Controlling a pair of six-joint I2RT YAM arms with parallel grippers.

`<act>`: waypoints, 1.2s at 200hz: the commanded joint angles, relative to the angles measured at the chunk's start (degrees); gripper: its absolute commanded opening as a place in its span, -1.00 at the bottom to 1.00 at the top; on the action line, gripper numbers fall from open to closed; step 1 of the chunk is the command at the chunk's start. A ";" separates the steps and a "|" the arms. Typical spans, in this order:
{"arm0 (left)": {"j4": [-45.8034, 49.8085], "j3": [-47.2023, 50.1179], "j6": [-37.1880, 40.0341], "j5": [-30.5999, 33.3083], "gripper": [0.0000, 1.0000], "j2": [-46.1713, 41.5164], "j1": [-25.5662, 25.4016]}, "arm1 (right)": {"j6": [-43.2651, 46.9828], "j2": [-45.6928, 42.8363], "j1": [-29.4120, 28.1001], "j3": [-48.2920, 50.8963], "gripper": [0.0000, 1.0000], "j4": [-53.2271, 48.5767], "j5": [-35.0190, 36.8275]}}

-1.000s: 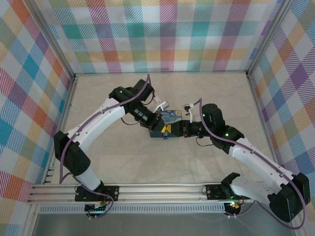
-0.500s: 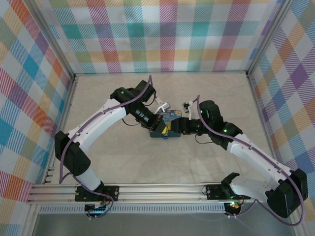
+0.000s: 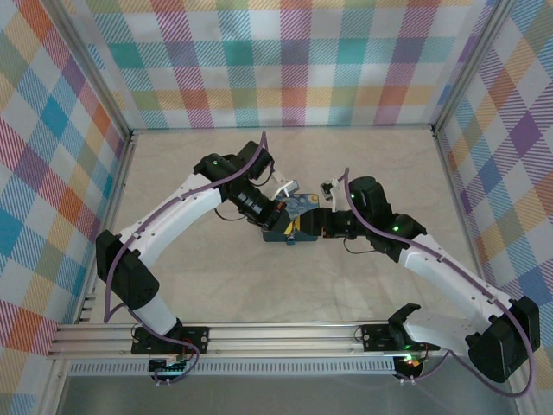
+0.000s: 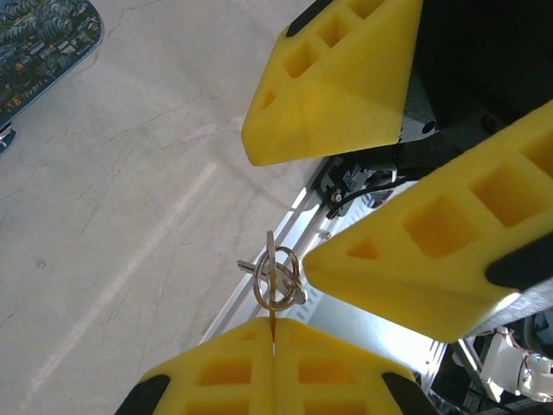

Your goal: Unlock a padlock with a key

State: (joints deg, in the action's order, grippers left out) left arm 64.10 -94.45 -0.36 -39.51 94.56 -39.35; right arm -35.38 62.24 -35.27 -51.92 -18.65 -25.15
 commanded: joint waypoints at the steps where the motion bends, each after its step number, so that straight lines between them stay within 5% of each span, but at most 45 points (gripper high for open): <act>1: -0.73 -1.52 0.11 -0.57 -1.00 0.18 -0.90 | -0.03 -0.03 0.09 -2.22 -0.02 0.50 -0.95; 61: -1.08 -1.62 -0.25 0.30 -1.00 0.18 -0.99 | 0.54 2.10 -0.94 -2.67 -0.03 -0.26 -0.46; 149: -0.47 -1.82 0.41 1.65 -1.00 -0.34 -0.99 | 6.65 0.50 -0.69 -4.30 -0.32 -12.83 6.65; 240: -1.17 -0.99 0.36 0.13 -1.00 -0.78 -1.08 | 5.36 -3.79 -0.68 -2.07 -0.17 -5.31 2.02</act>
State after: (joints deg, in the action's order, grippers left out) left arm 62.87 -94.45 -0.36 -38.06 94.56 -39.72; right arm -30.61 59.24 -36.01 -54.43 -27.31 -20.64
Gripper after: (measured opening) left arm 0.055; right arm 0.393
